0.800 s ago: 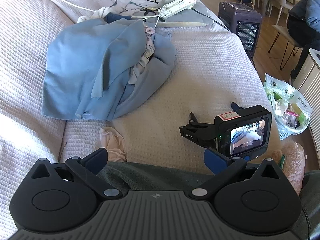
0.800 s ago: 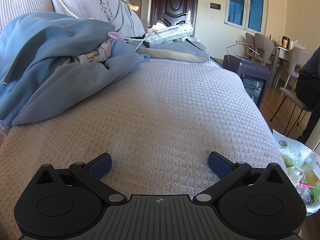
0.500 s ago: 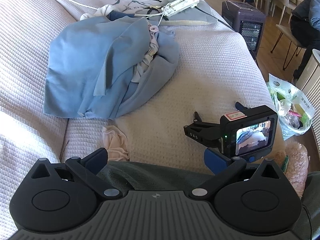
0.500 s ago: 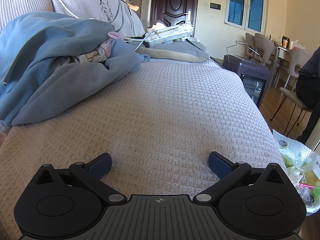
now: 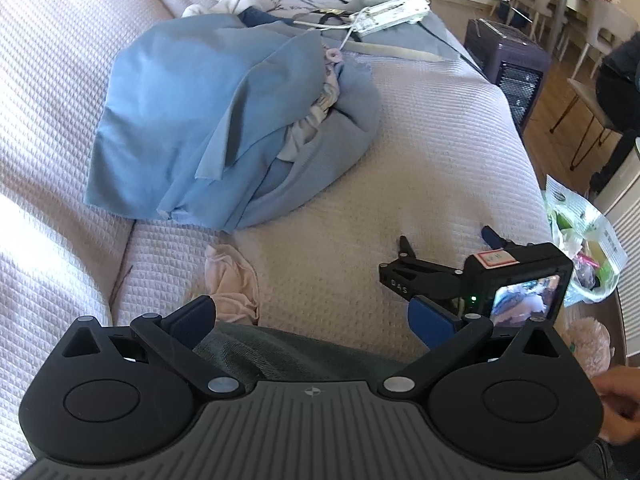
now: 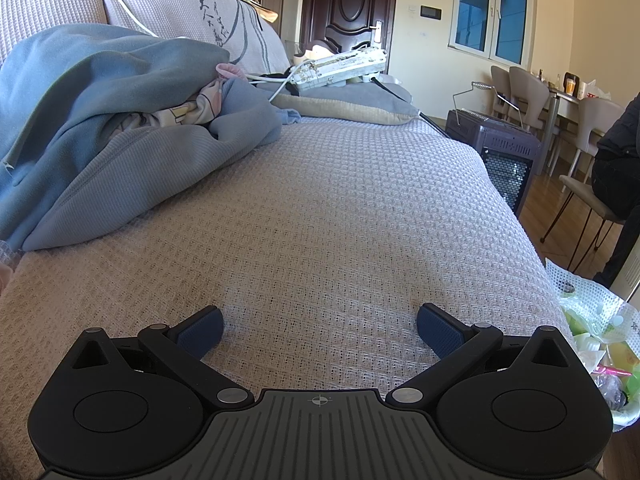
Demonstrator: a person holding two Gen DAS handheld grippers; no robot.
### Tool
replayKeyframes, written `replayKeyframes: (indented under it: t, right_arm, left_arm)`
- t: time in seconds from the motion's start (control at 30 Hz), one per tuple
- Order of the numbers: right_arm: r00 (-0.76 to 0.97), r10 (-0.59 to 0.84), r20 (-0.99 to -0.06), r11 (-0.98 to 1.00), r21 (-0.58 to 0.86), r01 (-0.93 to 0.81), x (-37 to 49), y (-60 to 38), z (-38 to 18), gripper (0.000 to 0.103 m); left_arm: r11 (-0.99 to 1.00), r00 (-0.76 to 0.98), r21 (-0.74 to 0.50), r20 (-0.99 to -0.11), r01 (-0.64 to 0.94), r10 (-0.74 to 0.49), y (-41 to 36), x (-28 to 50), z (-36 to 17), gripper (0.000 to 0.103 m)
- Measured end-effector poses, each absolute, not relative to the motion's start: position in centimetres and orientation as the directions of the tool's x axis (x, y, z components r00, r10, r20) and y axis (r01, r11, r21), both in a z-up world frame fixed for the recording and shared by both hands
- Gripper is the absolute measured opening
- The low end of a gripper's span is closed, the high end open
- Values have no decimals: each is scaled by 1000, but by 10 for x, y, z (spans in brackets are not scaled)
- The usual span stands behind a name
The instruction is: Fold clothes
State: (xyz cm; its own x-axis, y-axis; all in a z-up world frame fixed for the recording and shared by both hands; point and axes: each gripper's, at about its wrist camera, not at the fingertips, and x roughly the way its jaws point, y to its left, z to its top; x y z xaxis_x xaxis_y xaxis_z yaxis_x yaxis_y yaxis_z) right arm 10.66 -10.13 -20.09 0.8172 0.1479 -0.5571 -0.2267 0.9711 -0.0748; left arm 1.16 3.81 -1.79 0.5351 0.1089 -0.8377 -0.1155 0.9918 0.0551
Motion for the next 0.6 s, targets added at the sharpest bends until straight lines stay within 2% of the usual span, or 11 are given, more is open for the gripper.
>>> replayKeyframes:
  t: [0.33, 0.6]
  right_arm:
    - [817, 148, -557, 971, -75, -227, 109, -102, -203, 103]
    - [826, 144, -546, 972, -78, -221, 106, -101, -203, 103]
  left_arm:
    - [986, 553, -8, -828, -166, 86, 50, 17, -25, 103]
    - [966, 560, -128, -828, -227, 22, 72, 25, -34, 103]
